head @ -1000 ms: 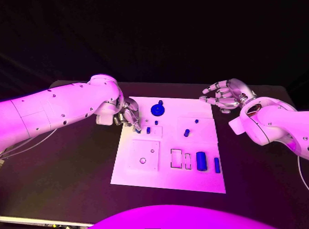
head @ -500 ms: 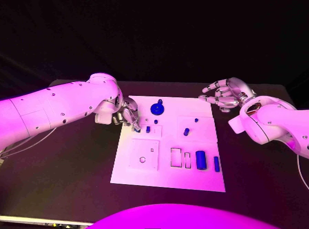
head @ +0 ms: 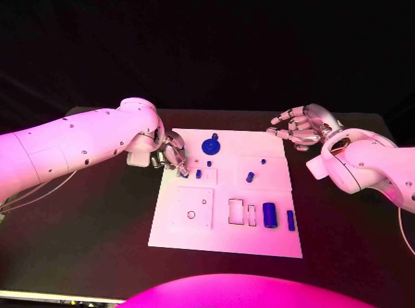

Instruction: Assemble the parts on the task board

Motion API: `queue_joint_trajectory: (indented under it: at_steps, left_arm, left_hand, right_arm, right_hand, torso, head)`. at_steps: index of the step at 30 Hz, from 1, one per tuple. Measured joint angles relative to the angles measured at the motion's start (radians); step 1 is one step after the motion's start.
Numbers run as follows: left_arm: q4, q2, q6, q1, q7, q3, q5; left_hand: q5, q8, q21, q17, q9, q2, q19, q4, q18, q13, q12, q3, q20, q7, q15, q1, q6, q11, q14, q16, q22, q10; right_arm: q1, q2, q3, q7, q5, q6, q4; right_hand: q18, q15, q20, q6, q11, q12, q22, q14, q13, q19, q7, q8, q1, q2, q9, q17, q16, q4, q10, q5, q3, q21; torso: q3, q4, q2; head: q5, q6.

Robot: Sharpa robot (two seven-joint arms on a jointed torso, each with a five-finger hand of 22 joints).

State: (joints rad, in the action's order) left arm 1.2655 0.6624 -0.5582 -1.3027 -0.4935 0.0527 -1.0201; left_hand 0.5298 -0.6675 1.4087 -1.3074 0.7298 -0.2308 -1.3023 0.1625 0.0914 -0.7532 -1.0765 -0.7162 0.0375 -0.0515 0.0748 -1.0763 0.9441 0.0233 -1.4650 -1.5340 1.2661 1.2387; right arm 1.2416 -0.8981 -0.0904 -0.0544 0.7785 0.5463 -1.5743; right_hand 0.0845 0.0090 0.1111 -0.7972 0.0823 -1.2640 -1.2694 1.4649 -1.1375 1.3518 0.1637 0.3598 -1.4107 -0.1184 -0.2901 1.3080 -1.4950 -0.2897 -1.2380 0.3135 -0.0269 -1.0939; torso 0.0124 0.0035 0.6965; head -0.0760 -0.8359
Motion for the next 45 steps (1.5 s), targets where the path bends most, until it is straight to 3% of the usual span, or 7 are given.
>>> queue_joint_trajectory:
  at_steps: [25,45]
  left_arm:
    - [-0.048,-0.042,-0.008,-0.007,-0.010,0.006,0.006]
    - [-0.060,-0.049,0.000,-0.007,-0.012,0.009,0.006]
  left_hand:
    - [0.004,-0.004,0.004,0.000,0.001,0.006,-0.004,0.000,0.000,-0.009,-0.004,0.000,-0.004,0.000,0.000,0.002,0.000,-0.001,0.000,0.000,0.005,0.008]
    - [0.005,-0.004,0.004,0.000,0.001,0.006,-0.004,0.000,0.000,-0.008,-0.004,0.000,-0.004,0.000,0.000,0.001,0.000,-0.002,0.000,0.000,0.008,0.009]
  right_arm:
    - [0.000,0.000,0.000,0.000,0.000,0.000,-0.001]
    - [0.000,0.000,0.000,0.000,0.000,0.000,0.000]
  right_hand:
    - [0.000,0.000,0.000,0.000,0.000,0.000,0.000,0.000,0.000,0.000,0.000,0.000,0.000,0.000,0.000,0.000,0.000,0.000,0.000,0.000,0.000,0.000]
    - [0.000,0.000,0.000,0.000,0.000,0.000,0.000,0.000,0.000,0.000,0.000,0.000,0.000,0.000,0.000,0.000,0.000,0.000,0.000,0.000,0.000,0.000]
  torso:
    - [-0.0002,0.0000,0.000]
    - [-0.0001,0.0011,0.000]
  head:
    - [0.003,-0.006]
    - [0.005,-0.010]
